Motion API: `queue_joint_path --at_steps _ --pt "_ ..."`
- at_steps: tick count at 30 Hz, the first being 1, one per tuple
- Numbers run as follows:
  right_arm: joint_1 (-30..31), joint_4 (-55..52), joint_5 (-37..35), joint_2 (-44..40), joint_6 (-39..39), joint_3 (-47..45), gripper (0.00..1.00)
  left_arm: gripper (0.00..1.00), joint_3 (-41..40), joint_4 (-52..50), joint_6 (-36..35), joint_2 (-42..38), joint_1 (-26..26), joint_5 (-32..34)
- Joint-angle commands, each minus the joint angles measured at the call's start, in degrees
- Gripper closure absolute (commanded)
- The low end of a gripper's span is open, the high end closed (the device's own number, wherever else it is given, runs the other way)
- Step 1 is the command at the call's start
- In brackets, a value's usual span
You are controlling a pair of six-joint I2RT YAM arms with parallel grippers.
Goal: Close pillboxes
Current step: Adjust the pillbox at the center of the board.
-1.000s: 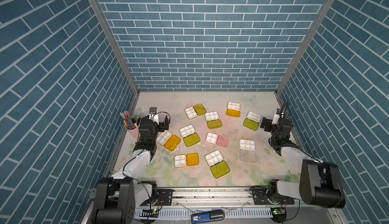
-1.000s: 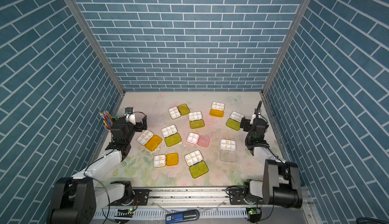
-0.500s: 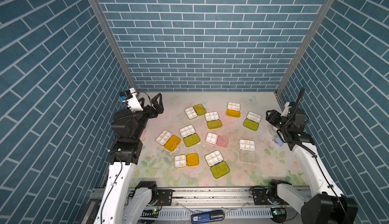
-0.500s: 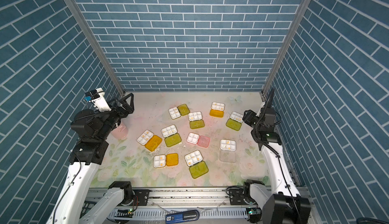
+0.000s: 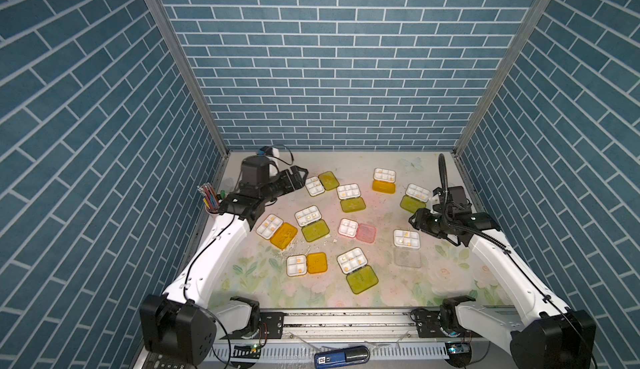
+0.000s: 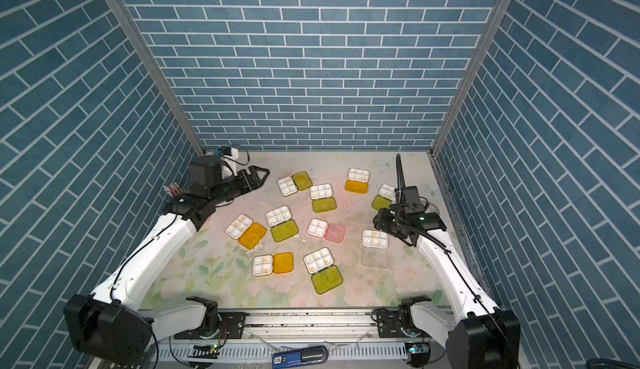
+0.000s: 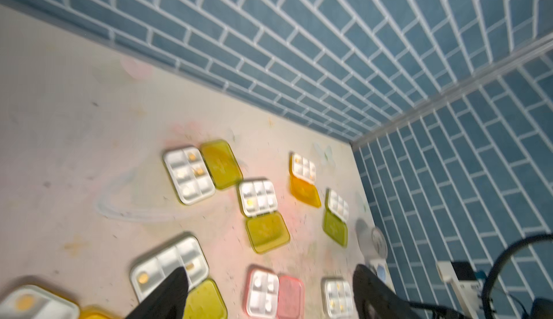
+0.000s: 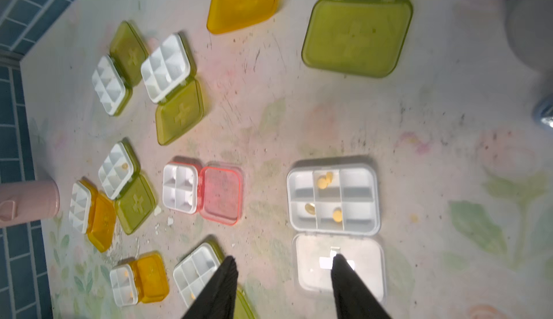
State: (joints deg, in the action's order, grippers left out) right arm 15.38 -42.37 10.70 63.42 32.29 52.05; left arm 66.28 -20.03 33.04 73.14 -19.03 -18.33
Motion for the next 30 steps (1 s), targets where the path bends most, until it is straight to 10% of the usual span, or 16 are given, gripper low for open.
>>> queue_joint_path --at_steps 1,13,30 --pt "4.16 -7.73 -2.35 2.58 -1.23 2.97 0.52 0.13 3.14 -10.11 -6.41 4.2 -6.82 3.55" --pt "20.46 -5.88 -8.79 5.05 12.32 -0.04 0.37 0.13 -1.39 -9.85 -7.07 8.95 -12.42 1.16" --pt "45.64 -10.33 -26.79 15.95 19.56 8.64 0.22 0.09 -1.71 -9.58 -8.93 4.29 -3.5 7.74"
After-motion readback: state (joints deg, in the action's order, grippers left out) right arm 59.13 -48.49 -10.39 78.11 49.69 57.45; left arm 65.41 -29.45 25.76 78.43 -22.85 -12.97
